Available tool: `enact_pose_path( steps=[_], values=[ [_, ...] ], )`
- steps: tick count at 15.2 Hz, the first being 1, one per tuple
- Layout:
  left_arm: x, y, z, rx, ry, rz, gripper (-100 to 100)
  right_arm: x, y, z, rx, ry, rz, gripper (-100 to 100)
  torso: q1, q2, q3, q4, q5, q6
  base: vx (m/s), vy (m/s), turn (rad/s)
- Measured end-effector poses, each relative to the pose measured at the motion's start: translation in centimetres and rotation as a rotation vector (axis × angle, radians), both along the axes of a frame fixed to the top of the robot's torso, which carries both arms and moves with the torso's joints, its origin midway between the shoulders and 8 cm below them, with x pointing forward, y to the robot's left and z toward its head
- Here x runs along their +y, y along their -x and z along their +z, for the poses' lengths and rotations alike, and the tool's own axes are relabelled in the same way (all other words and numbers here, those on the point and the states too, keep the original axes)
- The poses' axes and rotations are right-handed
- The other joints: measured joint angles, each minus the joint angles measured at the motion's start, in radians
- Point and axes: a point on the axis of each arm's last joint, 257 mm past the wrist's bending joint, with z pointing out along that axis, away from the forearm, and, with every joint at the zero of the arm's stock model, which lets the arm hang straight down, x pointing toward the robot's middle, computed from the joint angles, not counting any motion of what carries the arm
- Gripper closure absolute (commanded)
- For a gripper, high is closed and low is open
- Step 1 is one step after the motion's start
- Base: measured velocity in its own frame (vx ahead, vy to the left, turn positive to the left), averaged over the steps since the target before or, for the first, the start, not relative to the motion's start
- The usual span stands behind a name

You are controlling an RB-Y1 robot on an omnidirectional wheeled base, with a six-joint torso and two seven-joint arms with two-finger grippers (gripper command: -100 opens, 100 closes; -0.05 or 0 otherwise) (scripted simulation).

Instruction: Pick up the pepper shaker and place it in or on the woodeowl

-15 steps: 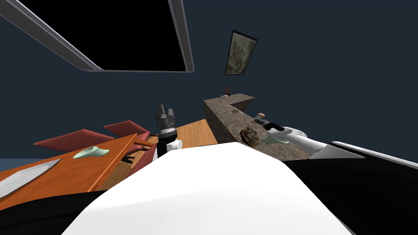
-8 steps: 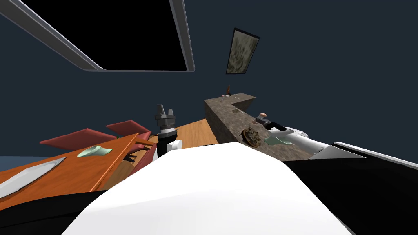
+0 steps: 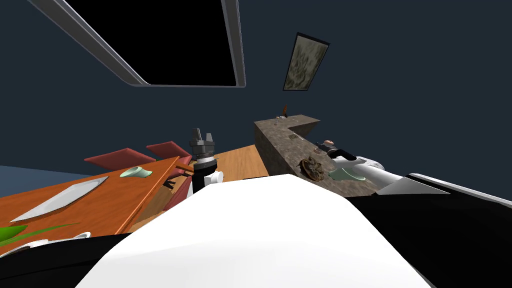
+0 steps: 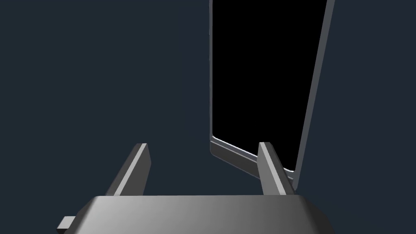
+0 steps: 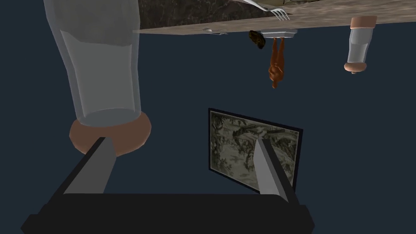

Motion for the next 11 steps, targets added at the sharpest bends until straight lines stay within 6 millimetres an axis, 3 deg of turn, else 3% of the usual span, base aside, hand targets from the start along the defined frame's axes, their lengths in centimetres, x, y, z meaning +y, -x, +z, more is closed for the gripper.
enact_pose_path(
  steps=[6,9,11],
  values=[
    [0.0,0.0,0.0,0.000,0.000,0.000,0,-2.6,3.1,-0.7,0.068,0.017,-0.061,-100,-0.008,-0.002,-0.001,0.000,-0.002,0.000,-0.027,-0.131,0.123],
    [0.0,0.0,0.0,0.000,0.000,0.000,0,-2.3,3.8,-2.0,0.121,0.028,-0.048,-100,-0.012,-0.005,-0.003,-0.001,-0.003,0.000,0.020,-0.150,0.055],
    [0.0,0.0,0.0,0.000,0.000,0.000,0,-1.5,3.8,-2.7,0.144,0.031,-0.031,-100,-0.008,-0.005,-0.003,-0.001,-0.002,0.000,0.003,-0.052,-0.018]
  ],
)
